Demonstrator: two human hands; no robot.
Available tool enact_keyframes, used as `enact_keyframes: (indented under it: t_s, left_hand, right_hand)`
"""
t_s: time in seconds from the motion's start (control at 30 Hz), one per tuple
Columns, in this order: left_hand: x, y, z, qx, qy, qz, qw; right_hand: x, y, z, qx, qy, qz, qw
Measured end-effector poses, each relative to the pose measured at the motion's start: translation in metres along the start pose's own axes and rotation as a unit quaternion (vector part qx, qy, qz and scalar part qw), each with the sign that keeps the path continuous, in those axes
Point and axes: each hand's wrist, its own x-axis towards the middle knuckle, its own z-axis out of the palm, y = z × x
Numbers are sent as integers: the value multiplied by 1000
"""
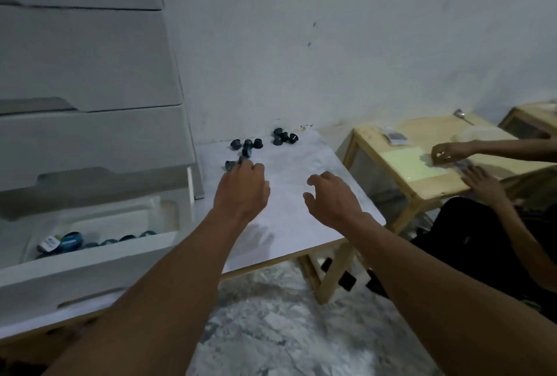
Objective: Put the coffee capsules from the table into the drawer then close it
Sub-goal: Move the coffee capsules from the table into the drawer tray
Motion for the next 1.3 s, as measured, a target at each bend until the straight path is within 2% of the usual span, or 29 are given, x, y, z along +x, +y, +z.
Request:
enact_keyframes:
  t_s: [0.27, 0.47, 0.73, 1.03, 1.13, 1.3]
  left_hand:
    - [56, 16, 36, -13, -36, -89, 995]
    - [96, -15, 61, -1, -64, -137, 989]
    - [161, -84, 116, -4, -146, -222, 964]
    - [212, -134, 170, 15, -217, -212, 953]
    - [221, -144, 184, -17, -246, -216, 945]
    - [228, -153, 194, -68, -203, -233, 949]
  right_hand:
    - [82, 45, 3, 30, -49, -66, 996]
    - [149, 29, 35, 57, -87, -121, 987]
    - [255, -15, 95, 71, -160, -146, 974]
    - [320, -51, 169, 61, -239, -171, 954]
    - [332, -49, 187, 49, -264, -182, 946]
    - [344, -50, 197, 62, -278, -178, 942]
